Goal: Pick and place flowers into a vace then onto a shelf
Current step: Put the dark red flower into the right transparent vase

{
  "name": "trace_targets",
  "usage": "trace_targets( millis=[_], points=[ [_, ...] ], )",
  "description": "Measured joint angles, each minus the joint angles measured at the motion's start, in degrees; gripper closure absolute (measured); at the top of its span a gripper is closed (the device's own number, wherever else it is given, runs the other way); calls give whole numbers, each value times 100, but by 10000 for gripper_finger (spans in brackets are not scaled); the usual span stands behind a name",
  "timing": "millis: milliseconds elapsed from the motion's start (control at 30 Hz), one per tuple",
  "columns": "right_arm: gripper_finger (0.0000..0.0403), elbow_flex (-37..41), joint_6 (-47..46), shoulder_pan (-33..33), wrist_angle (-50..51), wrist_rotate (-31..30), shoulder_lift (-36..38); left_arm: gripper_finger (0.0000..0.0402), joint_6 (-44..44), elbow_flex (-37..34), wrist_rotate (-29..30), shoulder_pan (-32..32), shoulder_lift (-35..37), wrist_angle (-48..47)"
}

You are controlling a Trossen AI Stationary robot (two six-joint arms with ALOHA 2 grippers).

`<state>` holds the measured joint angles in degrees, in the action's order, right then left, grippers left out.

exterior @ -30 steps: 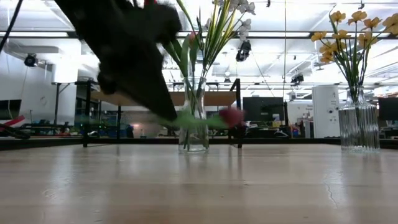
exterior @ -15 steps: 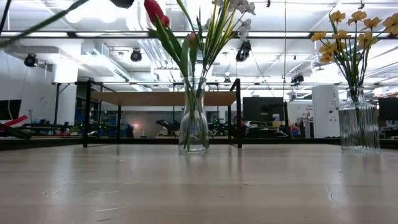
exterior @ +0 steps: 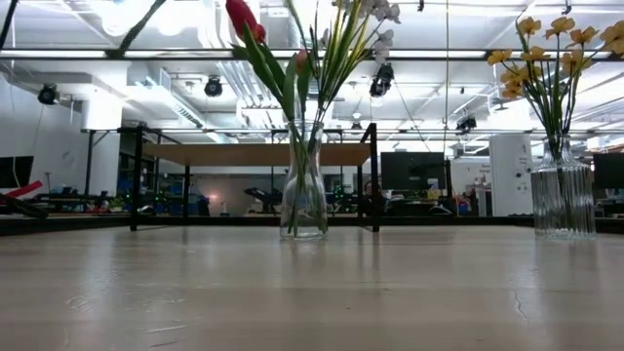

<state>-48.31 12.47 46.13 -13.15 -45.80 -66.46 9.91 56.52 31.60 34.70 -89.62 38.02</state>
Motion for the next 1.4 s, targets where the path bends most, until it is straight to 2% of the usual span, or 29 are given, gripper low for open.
trace_targets(
  millis=[167,567,767,900,1200,1400],
  points=[
    [158,0,165,-13,-722,613,-247,401,337,238,2,-24,-25,-5],
    [159,0,310,-17,-1208,754,-307,401,564,528,2,-87,-29,-7],
    [160,-2,312,-187,-1752,1584,-501,401,635,578,2,-101,-29,-9],
    [158,-2,654,-354,-2196,1592,-782,401,776,631,-1,-98,-29,-2],
    [153,-2,808,-793,-3242,1626,-1141,401,1031,801,0,-103,-23,-6],
    [156,-249,835,-923,-3247,2112,-1262,401,1060,842,-3,-183,-23,-2]
  ],
)
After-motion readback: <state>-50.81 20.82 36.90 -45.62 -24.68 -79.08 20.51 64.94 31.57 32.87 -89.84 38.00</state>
